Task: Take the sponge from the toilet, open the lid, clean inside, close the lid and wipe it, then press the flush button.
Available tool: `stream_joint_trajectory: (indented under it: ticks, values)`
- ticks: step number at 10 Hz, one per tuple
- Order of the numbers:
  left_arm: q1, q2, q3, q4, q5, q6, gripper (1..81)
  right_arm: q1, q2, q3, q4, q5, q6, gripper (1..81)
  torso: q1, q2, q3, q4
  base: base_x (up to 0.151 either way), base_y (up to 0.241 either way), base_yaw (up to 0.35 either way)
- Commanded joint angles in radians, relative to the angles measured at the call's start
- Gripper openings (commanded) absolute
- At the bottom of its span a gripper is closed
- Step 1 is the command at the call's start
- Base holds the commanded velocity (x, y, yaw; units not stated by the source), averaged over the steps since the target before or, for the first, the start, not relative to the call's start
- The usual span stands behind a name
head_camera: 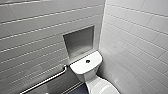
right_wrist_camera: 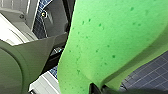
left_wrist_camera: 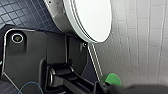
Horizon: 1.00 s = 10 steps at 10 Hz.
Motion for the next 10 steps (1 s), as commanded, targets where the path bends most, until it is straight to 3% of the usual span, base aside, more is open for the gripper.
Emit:
stream_joint_trajectory:
  ticks: [1,4,10]
  values:
    - [0.364,0.098,-0.162,0.244,-0.236,0.007,1.0,-0.007,0.001,-0.008,-0.002,-0.081,-0.002,1.0,0.000,0.000,0.055,0.000,0.000,0.000,0.000]
    - [0.471,0.286,-0.413,0.252,-0.262,0.009,1.0,-0.010,0.030,-0.052,-0.002,-0.081,-0.002,1.0,-0.002,-0.001,0.123,0.000,0.000,0.000,0.000]
    - [0.531,0.587,-0.901,0.250,-0.250,0.007,1.0,-0.004,0.048,-0.071,-0.003,-0.082,-0.004,1.0,-0.006,-0.005,0.198,0.000,0.000,0.000,0.000]
